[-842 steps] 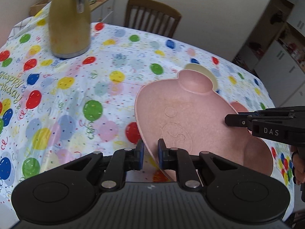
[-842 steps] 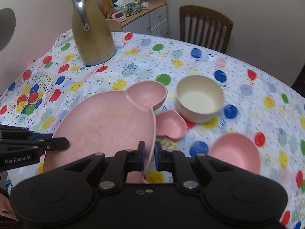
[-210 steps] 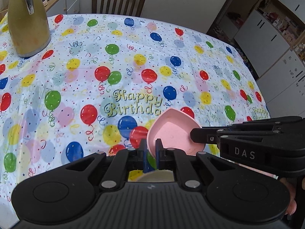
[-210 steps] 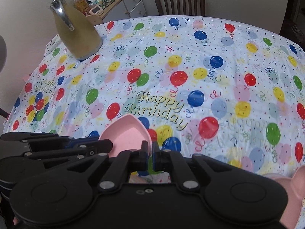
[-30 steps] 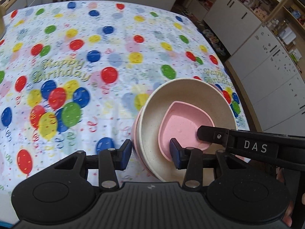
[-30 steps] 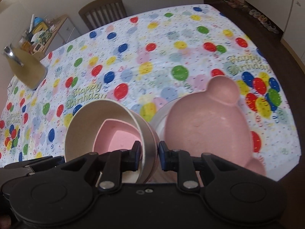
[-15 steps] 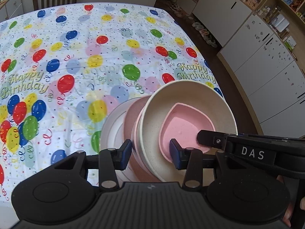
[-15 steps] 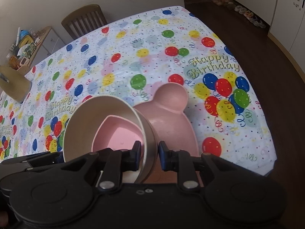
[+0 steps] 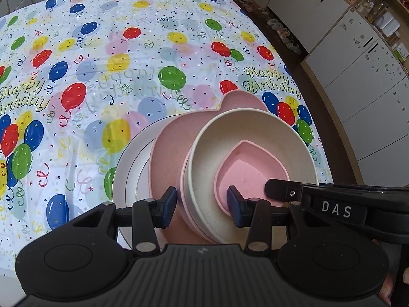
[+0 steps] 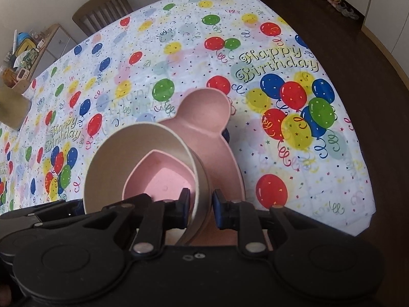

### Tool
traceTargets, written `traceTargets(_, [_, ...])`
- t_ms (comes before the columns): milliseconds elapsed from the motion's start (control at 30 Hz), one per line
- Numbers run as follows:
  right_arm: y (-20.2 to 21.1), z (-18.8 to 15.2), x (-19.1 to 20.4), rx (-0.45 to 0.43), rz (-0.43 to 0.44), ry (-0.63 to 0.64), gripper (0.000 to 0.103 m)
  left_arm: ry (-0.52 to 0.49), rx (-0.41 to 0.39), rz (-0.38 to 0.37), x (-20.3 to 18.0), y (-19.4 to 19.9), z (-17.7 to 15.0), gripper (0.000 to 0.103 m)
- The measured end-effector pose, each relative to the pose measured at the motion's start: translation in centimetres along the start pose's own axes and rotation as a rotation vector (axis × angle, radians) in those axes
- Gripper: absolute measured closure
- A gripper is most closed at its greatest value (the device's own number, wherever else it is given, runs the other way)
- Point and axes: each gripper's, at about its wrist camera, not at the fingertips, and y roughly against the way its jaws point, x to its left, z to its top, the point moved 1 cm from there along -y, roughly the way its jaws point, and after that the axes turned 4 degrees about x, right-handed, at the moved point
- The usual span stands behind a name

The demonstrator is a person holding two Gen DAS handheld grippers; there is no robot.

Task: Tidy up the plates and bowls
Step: 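Lower the nested bowls onto the bear plate and open both grippers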

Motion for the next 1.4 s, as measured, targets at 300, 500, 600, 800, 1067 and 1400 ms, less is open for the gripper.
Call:
traceTargets(300, [-0.7, 0.4, -0.2, -0.003, -0.019, 0.036, 0.084, 0.004, -0.01, -0.013, 0.0, -1.1, 0.0, 0.062])
traceTargets(500, [-0.8, 0.5, -0.2, 0.003, -0.014, 0.048, 0.083, 0.012, -0.007, -0.013, 0.1, -1.3, 0.0, 0.062])
traceTargets(600, [-0.8, 0.5, 0.0, 0.006, 0.001, 0.058, 0.08, 0.02, -0.008, -0.008, 0.3, -1.2, -0.1, 0.063])
traceTargets(800, [-0.6, 0.4, 0.0, 0.001, 0.016, 0.059, 0.075, 0.018, -0.029, 0.001, 0.4, -0.7, -0.3, 0.061])
traceTargets(1067, [0.6, -0.4, 0.5, -0.037, 0.024, 0.083, 0.072, 0.022, -0.058, 0.014, 1.0, 0.6, -1.1, 0.051])
traceTargets(1400, [3.6, -2.9, 1.5, -0.158, 0.025, 0.093, 0.06, -0.059, -0.1, 0.004, 1.8, 3.1, -2.6, 0.046])
